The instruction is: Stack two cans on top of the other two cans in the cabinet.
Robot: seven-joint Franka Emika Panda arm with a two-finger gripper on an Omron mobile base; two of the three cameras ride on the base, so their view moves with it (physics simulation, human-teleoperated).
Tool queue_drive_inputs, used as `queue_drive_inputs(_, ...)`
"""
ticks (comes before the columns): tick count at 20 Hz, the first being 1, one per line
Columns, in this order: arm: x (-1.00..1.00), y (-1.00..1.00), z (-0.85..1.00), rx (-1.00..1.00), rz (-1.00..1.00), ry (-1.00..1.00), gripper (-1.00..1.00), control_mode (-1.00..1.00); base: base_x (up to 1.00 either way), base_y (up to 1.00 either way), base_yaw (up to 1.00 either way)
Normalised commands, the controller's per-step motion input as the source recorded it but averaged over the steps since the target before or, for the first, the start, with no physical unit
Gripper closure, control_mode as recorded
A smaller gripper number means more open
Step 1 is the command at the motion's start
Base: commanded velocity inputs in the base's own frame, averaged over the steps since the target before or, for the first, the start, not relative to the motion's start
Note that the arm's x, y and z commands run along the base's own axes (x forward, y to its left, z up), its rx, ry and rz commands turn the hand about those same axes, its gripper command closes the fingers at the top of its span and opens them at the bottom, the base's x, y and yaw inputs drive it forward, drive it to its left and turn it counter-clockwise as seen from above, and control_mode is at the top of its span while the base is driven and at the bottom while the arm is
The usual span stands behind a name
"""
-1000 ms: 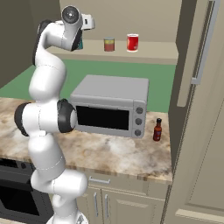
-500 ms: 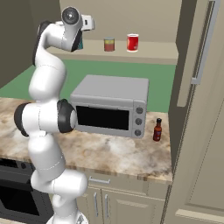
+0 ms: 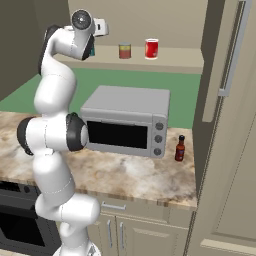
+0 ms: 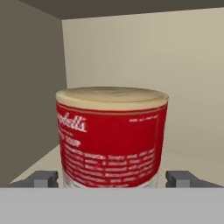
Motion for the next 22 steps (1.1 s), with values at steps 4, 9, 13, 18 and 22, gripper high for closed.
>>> queue_drive_inputs(4,-0.07,0.0,0.0,0.0,0.0,0.0,-1.0,-1.0,0.0,0.0,0.0)
queue_drive_inputs(9,-0.23,0.0,-0.03,0.0,0.0,0.0,-1.0,-1.0,0.0,0.0,0.0)
queue_drive_inputs(13,-0.28,-0.01,-0.1,0.0,0.0,0.0,-1.0,-1.0,0.0,0.0,0.0)
queue_drive_inputs(18,-0.34,-0.05,-0.15,0.0,-0.01,0.0,-1.0,-1.0,0.0,0.0,0.0)
queue_drive_inputs(22,-0.44,-0.27,-0.04,0.0,-0.06,0.0,-1.0,-1.0,0.0,0.0,0.0)
